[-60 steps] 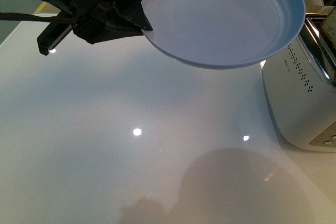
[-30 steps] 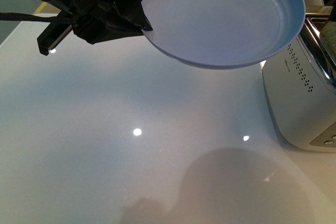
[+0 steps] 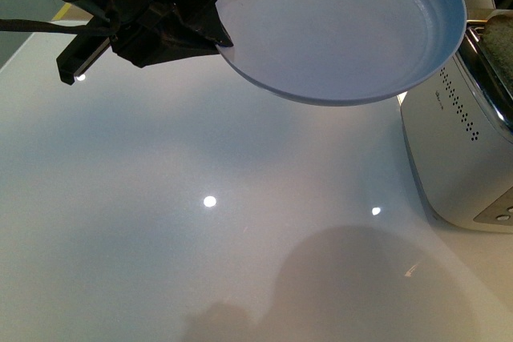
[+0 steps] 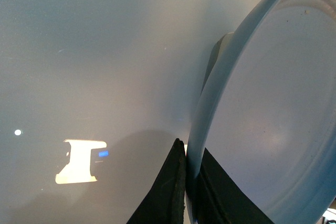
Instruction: Left arm holds plate, right arm toasts bread
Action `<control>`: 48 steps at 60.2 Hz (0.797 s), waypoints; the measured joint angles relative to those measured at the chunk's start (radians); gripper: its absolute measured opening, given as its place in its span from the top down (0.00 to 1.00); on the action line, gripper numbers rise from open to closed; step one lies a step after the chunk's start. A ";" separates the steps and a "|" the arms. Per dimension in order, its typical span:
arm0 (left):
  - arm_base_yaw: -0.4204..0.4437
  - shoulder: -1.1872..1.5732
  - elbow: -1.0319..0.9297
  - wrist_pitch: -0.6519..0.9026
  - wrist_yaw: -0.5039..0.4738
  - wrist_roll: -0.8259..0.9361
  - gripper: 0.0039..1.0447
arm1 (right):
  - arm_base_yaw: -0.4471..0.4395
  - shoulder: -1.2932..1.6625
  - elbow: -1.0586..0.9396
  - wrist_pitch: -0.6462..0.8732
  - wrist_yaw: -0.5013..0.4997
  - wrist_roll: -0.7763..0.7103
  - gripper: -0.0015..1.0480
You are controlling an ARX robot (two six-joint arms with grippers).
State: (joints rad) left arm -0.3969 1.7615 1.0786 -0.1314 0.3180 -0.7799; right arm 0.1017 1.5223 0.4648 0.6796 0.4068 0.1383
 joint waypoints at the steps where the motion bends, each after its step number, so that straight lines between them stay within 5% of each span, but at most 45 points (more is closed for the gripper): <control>1: 0.000 0.000 0.000 0.000 0.000 0.000 0.97 | -0.002 -0.013 -0.005 -0.002 0.002 0.000 0.20; 7: 0.000 0.000 0.000 0.000 0.000 0.000 0.97 | -0.018 -0.124 -0.043 -0.017 0.017 -0.003 0.07; 19: -0.002 0.000 0.000 0.000 0.002 0.000 0.97 | -0.029 -0.148 -0.056 -0.003 -0.008 -0.013 0.09; 27: -0.002 -0.003 0.000 0.000 0.002 0.000 0.97 | -0.096 -0.103 -0.215 0.442 -0.388 -0.101 0.35; 36: -0.002 -0.004 0.000 0.000 0.003 0.000 0.97 | -0.100 -0.260 -0.309 0.412 -0.406 -0.124 0.69; 48: -0.002 -0.004 0.000 0.000 0.003 0.000 0.97 | -0.100 -0.402 -0.370 0.328 -0.406 -0.130 0.98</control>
State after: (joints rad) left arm -0.3992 1.7573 1.0786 -0.1314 0.3206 -0.7803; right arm 0.0013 1.1198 0.0948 1.0080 0.0006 0.0086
